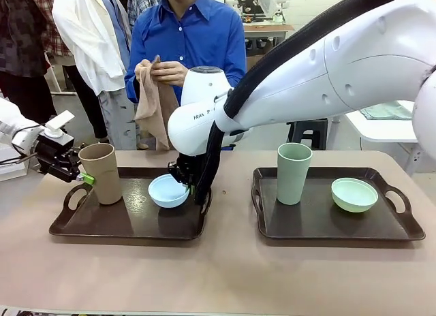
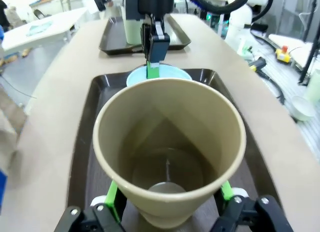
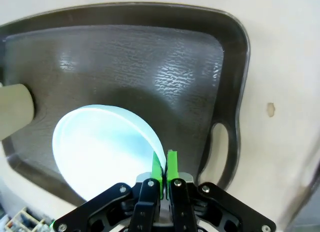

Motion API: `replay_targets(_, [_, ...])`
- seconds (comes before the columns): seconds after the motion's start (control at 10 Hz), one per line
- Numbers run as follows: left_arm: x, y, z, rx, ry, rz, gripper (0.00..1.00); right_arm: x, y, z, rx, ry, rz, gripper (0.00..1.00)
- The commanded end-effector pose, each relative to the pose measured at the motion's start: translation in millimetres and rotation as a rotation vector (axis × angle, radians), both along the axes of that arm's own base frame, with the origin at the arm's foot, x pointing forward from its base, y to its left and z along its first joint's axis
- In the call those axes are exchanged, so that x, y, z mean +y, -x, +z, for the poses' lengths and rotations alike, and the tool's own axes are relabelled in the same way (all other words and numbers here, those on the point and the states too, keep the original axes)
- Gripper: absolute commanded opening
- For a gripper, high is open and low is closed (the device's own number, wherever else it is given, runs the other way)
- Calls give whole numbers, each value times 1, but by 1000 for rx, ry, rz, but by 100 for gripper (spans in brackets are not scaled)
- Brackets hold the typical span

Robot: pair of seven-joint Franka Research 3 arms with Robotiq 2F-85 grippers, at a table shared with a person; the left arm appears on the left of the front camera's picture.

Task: Set up a tray with a mat and arrange the tableware.
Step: Pick up the Picnic Bowl and Reusable plastic cup from the Handle tray in front of the human's position and hold them in the air.

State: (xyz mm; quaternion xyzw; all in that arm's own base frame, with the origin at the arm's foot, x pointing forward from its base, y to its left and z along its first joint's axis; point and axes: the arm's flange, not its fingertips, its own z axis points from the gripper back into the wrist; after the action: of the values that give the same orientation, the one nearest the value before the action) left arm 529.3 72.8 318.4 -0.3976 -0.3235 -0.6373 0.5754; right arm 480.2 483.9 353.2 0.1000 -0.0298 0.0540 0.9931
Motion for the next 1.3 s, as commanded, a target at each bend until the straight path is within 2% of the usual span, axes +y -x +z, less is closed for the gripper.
replay_targets(0.0, [-1,33,48,-12,-33,37,3,0,24,35,-48,-14,23,0])
replay_targets(0.1, [-4,52,75,-71,-32,48,3,4,37,59,-93,-13,36,0])
replay_targets(0.3, [-11,80,114,-135,-33,37,3,8,58,91,-144,0,41,0])
replay_targets(0.5, [-14,102,140,-189,-28,42,3,11,80,118,-198,25,30,0])
replay_targets(0.6, [-47,95,141,-208,-35,57,3,10,86,126,-218,39,23,0])
replay_targets(0.7, [-75,82,138,-186,-42,80,3,8,86,127,-212,36,21,0])
replay_targets(0.8, [-99,64,129,-121,-34,105,3,16,75,132,-189,-2,65,0])
replay_targets(0.9, [-43,95,148,-205,-30,40,3,16,75,132,-189,-2,65,0])
replay_targets(1.2, [-43,95,148,-205,-30,40,3,16,75,132,-189,-2,65,0])
